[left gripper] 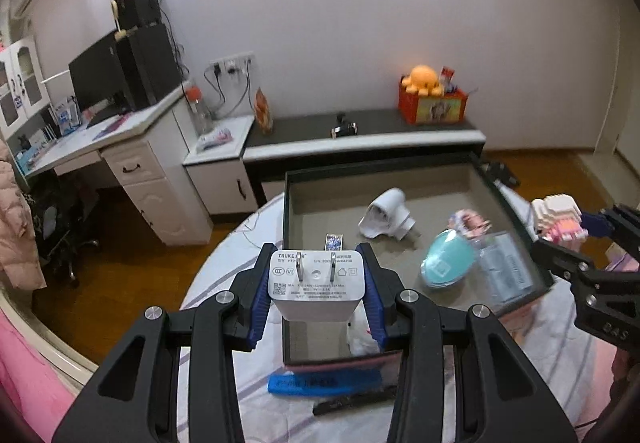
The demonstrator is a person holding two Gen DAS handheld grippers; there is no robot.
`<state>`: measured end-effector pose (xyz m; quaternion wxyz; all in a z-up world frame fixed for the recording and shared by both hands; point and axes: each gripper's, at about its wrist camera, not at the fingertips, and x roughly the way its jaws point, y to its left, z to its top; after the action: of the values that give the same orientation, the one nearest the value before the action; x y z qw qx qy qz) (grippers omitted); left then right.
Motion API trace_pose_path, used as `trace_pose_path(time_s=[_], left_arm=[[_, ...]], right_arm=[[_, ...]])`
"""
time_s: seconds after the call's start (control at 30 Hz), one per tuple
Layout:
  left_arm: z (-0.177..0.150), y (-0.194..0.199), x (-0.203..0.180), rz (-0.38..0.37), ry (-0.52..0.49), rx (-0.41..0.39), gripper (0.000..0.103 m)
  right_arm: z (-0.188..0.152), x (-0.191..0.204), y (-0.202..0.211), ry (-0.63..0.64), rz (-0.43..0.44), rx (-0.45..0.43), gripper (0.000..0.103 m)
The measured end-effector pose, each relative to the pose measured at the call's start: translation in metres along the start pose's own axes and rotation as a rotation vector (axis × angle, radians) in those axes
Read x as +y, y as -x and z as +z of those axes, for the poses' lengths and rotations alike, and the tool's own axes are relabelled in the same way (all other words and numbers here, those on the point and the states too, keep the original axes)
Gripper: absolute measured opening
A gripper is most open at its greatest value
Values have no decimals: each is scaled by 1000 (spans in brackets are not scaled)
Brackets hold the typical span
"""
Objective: Organize rigid objects
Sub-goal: 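Lower both held items into the pink box and open both tools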
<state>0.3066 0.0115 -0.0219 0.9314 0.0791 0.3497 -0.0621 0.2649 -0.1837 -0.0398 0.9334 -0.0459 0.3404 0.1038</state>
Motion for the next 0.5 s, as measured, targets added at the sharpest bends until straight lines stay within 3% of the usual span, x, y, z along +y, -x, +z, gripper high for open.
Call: trace_pose_path(time_s=[0.17,0.5], left_arm=[[-4,-42,-2,-1,-11,89,40],[-9,-70,0,-8,-3,153,40]], right_arm=[[-1,-6,-50,-1,27,88,54],[-8,4,-80,24,61,160,54]])
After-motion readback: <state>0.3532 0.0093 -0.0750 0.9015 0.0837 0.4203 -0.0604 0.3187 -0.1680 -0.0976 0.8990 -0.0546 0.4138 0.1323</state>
